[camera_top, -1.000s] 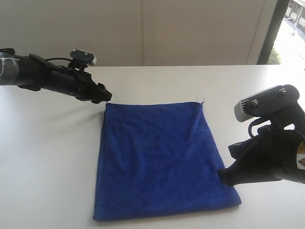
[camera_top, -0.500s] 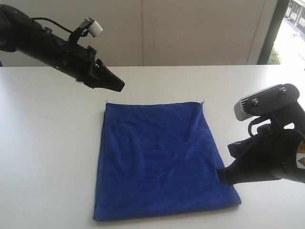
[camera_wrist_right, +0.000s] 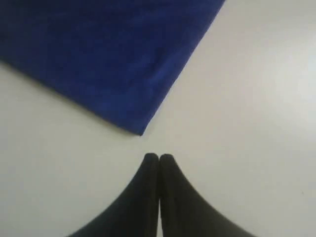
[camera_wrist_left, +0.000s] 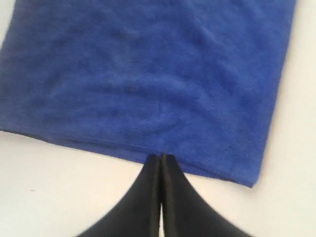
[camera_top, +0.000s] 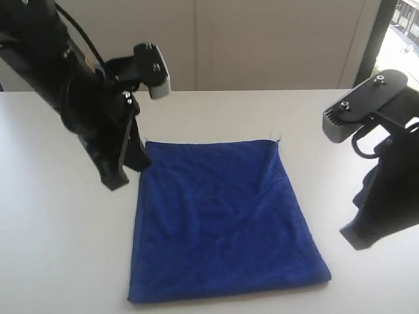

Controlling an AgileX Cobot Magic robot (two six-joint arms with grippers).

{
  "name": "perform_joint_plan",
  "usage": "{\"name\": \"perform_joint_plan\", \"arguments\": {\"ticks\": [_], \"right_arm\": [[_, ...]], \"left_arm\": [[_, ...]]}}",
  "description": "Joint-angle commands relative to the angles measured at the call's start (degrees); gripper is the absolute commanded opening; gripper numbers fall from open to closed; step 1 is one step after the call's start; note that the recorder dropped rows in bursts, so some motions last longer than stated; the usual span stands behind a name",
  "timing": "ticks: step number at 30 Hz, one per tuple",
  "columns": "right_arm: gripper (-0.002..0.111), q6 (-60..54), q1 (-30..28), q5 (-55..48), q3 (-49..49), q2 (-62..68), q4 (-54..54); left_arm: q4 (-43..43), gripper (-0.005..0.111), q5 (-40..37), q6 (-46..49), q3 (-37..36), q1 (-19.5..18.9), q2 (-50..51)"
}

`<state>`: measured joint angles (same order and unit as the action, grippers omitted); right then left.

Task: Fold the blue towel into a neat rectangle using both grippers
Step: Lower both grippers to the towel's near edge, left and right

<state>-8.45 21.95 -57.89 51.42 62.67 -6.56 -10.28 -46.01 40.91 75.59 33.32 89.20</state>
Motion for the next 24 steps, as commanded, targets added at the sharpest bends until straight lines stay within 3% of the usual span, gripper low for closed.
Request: {"name": "perform_joint_plan", "arguments": {"ticks": [1,5,11,19,24], "right_arm": [[0.0,-16.4,-0.3,-10.1,3.7,5.6,4.6],[0.0,-28.0,-0.3,-8.3,3.8,12.3,5.6],[0.002,-38.5,-0.3,5.5,3.8,20.3,5.2],[0.038,-50.5,-0.3,8.0,3.8,26.5,4.8],[0.046,-54.8,-0.3,5.2,3.7,28.5,4.8]], "left_arm": [[7.5,0.0,2.8,-8.6,-8.2,7.3,-4.5],[10.3,0.0,3.1,-14.9,-15.2,11.4,-7.5],[9.7,0.0,3.8,-18.3,-23.4,12.1,-8.6],[9.1,0.0,14.5,-14.0,-30.6,12.1,-8.6],[7.4,0.005,20.3,-7.5,-30.9,12.1,-8.5]]}}
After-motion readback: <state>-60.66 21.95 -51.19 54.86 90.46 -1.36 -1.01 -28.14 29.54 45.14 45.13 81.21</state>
